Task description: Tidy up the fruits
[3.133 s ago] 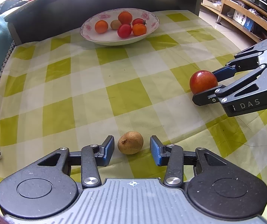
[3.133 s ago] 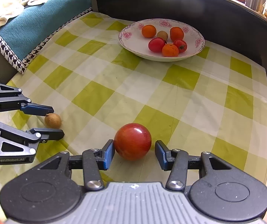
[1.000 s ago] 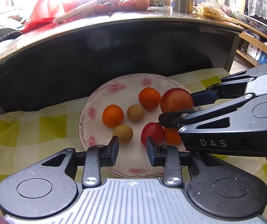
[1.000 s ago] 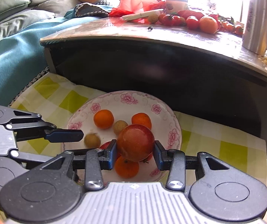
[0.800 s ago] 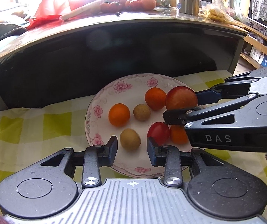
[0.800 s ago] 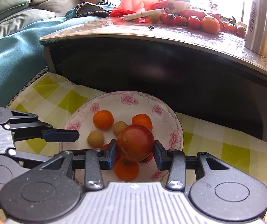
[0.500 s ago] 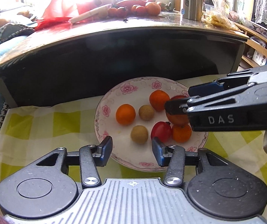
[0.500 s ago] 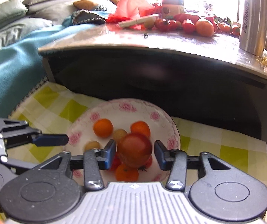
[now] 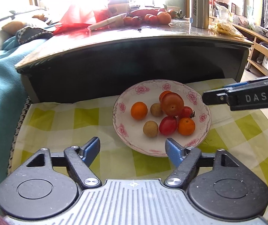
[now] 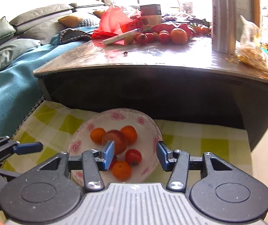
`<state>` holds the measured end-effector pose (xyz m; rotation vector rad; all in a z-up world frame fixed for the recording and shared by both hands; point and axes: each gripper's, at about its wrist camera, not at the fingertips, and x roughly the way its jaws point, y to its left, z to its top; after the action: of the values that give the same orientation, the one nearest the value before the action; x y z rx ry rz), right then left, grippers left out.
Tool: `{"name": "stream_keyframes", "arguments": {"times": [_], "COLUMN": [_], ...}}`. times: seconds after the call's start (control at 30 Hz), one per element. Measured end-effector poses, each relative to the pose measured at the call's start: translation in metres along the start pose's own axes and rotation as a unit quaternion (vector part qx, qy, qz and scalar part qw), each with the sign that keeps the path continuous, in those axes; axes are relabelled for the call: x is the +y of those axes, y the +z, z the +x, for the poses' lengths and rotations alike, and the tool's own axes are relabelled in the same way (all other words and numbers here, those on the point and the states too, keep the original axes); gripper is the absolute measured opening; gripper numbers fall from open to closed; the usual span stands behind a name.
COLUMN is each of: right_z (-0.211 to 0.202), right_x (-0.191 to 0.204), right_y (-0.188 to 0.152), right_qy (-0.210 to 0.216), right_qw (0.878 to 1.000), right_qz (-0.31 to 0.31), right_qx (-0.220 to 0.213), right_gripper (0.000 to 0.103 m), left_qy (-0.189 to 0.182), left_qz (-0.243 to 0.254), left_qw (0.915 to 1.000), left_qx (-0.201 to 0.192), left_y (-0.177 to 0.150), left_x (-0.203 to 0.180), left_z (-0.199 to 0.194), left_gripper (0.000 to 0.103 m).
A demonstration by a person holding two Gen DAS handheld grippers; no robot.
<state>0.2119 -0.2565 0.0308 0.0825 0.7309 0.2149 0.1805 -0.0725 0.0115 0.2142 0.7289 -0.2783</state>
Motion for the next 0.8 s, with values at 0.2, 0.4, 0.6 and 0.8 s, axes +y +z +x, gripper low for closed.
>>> {"name": "stream_keyframes", "arguments": {"times": [0.2,0.4,0.6,0.8], "right_z": [-0.028,-0.053,-0.073,-0.088], "right_x": [0.006,0.016,0.023,0.029], "right_y": [-0.023,-0.046,-0.066,-0.087], "right_qy": [-0.012,-0.008,-0.007,-0.011], "right_qw": [1.0,1.0,0.999,0.998], "right_qz": [0.0,0.014,0.029,0.043], "right_qx": [0.013,0.021,0.028,0.042], "right_gripper": [0.051,0.051,0.051,0.051], "left_qy": [0.025,0.045,0.046,0.054], "left_qz": [0.003,-0.001,-0.016,-0.032], "left_qw": [0.9994,0.9983,0.998,0.998], "left_qx": [-0.022,-0.037,-0.039,-0.014], "left_y": [-0.012,-0.023,-0.035,-0.053], "left_x": [-0.005,-0.01,-0.014,-0.017], "left_z": [-0.027,-0.049,-0.065,-0.072], "left_gripper": [0.093,0.103,0.103,0.103]}}
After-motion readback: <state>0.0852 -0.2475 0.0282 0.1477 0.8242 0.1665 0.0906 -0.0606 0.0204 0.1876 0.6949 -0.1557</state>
